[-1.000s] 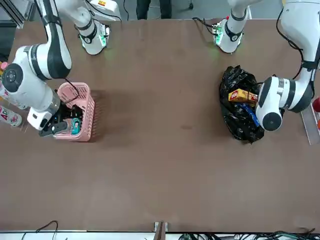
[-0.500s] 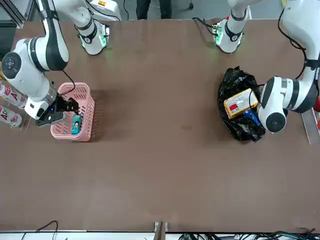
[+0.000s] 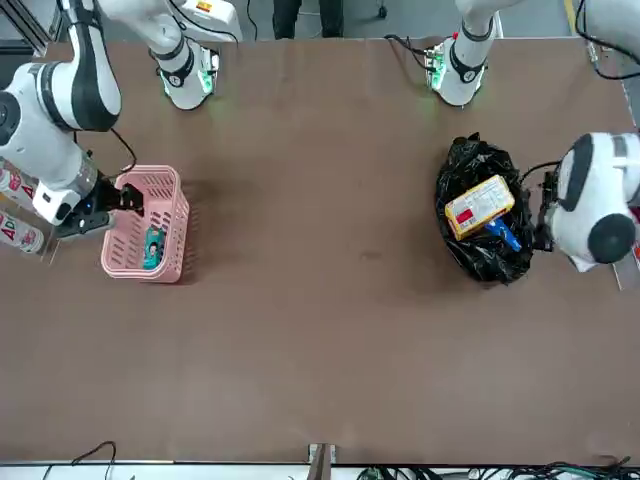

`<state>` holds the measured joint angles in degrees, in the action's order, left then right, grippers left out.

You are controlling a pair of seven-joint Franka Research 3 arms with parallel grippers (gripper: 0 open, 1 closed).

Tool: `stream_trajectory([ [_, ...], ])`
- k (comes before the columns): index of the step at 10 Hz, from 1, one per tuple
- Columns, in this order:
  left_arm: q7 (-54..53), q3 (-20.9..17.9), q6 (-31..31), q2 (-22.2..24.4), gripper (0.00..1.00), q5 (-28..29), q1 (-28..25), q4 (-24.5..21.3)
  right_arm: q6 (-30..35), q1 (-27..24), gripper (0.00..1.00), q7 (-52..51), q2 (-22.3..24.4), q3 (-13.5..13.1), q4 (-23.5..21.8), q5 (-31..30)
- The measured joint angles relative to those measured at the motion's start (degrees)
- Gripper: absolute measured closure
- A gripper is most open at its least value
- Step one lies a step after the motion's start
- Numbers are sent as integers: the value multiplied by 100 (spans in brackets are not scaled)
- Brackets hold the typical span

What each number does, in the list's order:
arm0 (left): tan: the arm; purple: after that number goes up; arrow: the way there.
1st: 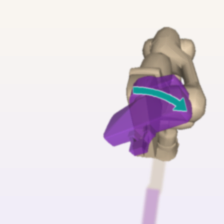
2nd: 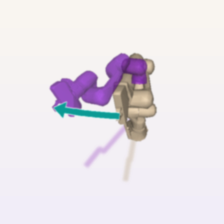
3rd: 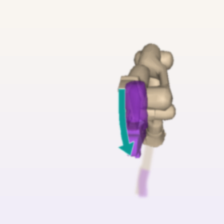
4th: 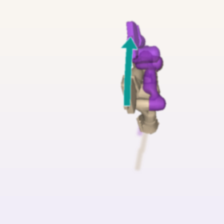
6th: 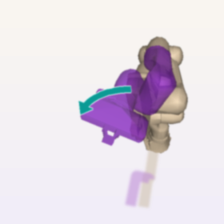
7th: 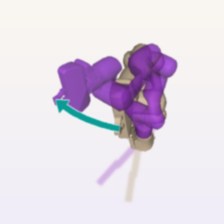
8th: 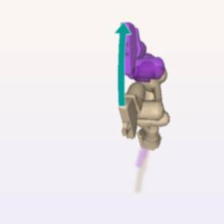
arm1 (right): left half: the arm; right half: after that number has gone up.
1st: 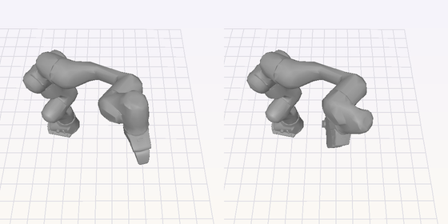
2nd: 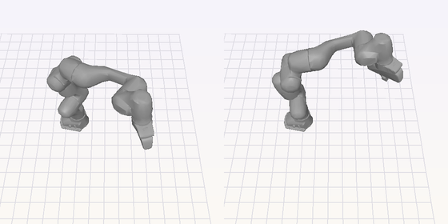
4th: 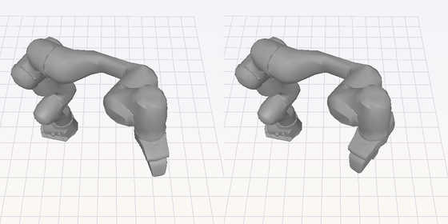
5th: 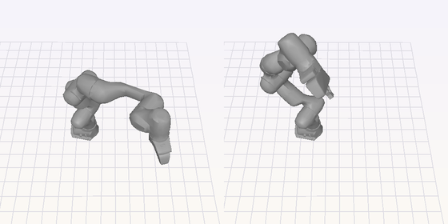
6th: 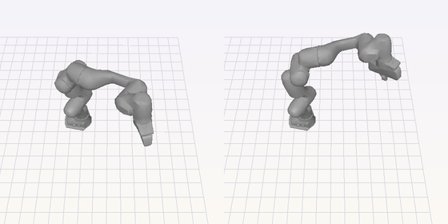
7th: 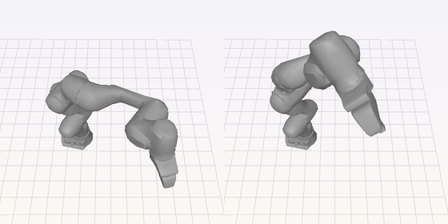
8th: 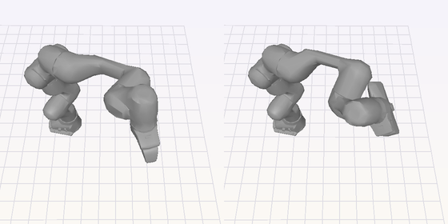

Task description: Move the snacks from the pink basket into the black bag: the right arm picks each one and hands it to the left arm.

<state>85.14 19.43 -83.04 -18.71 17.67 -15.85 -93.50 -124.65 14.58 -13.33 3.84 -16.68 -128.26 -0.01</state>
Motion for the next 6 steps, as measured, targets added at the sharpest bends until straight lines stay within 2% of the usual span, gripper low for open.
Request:
stream_trajectory([
  [2,-769,9,123,215,0,-229,-7,301,-584,-52,0,0,23,2,-461,-5],
  [6,-2279,8,202,673,0,-1058,-31,540,-1086,-270,0,6,27,6,-773,-7],
])
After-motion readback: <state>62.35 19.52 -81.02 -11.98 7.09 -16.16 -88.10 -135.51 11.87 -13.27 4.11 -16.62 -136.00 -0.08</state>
